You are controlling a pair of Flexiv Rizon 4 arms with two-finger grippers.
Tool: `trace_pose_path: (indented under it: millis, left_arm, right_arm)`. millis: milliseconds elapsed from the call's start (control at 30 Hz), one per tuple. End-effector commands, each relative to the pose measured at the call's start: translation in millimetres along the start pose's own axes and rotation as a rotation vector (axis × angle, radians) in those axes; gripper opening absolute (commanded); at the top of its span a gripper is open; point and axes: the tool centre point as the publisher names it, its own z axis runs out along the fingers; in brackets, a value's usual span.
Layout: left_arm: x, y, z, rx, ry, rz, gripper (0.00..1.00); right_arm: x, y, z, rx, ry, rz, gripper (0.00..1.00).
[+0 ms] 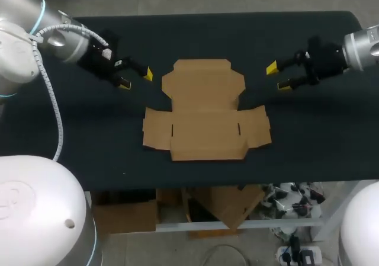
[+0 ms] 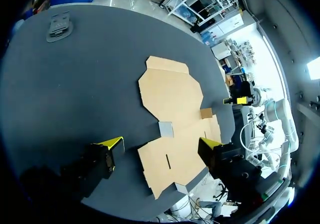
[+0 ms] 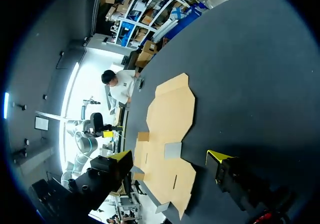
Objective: Assemble the packaging by folding the flat box into shape, placing the metal phone stand inside, and closing the box properly
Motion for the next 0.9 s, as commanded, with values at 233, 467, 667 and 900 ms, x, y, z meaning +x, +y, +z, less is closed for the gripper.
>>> trace_pose_path:
  millis: [233, 467, 667, 900]
  left_arm:
    - [0.6, -1.2, 2.8, -0.004, -0.005, 0.004, 1.00]
    - [5.9, -9.2, -10.0, 0.025, -0.062, 0.001, 1.00]
    - [2.8, -19.7, -17.6, 0.016, -0.093, -0.023, 1.00]
    - [-2.2, -27.9, -26.3, 0.010, -0.108, -0.045, 1.00]
  right_arm:
    - [-1.8, 4.2, 0.6, -0.001, 0.025, 0.012, 1.00]
    - [15.3, 17.6, 0.9, -0.003, -0.189, 0.082, 1.00]
    - [15.8, 21.4, -3.2, -0.006, -0.205, 0.092, 1.00]
    - [2.9, 25.7, 5.2, 0.005, -0.225, 0.146, 1.00]
